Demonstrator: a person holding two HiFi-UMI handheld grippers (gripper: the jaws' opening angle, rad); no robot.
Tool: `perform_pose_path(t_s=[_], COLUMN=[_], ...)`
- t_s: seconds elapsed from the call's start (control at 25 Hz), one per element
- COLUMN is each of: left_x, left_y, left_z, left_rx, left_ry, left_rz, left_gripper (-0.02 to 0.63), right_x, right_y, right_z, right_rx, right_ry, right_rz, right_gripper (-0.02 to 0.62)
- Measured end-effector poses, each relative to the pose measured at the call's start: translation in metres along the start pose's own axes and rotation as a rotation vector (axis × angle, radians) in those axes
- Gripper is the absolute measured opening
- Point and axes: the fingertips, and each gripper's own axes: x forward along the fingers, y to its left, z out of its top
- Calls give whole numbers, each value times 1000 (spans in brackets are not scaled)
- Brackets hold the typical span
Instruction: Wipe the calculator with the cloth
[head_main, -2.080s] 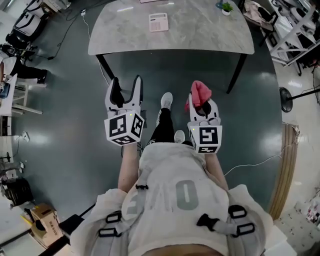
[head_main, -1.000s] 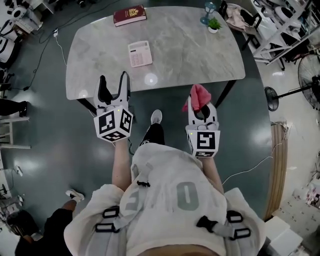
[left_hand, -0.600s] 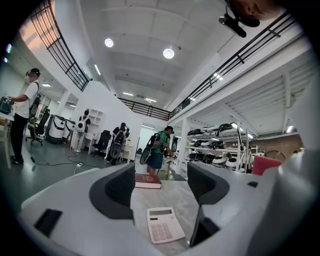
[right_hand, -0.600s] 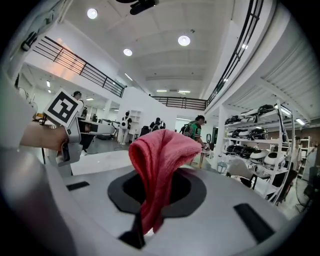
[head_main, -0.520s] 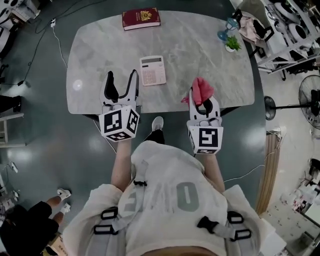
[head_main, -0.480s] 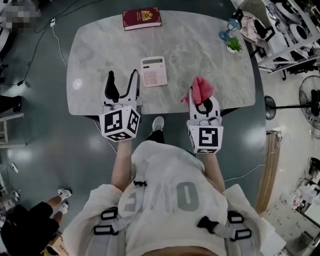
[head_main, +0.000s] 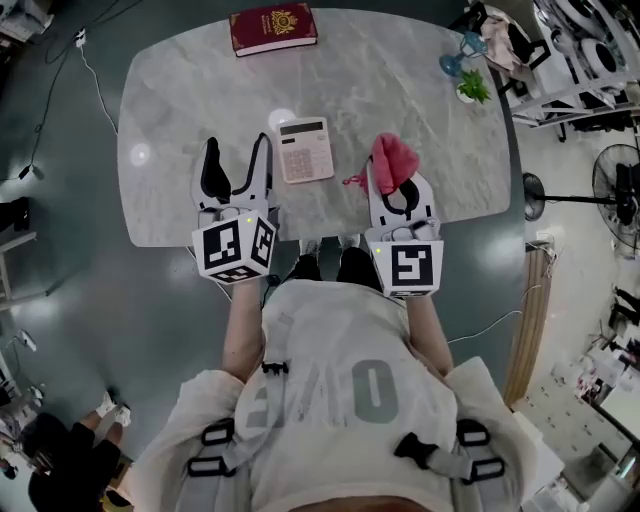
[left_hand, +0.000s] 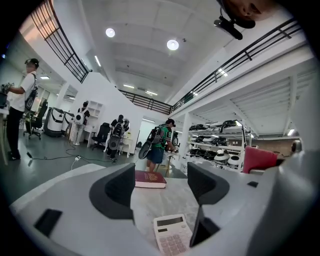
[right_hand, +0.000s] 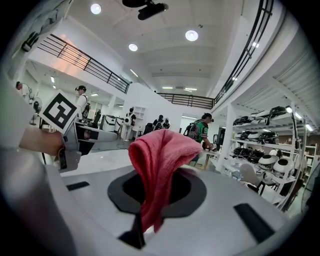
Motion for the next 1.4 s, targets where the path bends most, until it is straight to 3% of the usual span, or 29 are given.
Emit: perform_pose_path(t_s=[0.4,0.72,1.04,1.4], left_x=[8,13,25,25], left_y=[11,1,2,23], left_z=[8,3,-30,-109], left_rx=[12,31,5,2], left_ry=[-45,-30,76,297], left_rz=[124,164,165,202], left_gripper=[311,311,364,394], right_x=[33,45,42,36], right_y=[-8,-16,-27,-26], right_z=[1,4,-12,-20], right_rx=[-37,-46,-32,-35], right_ry=[-40,-69,-36,-16], right_rz=[129,190,192,184], right_gripper=[57,57,57,58])
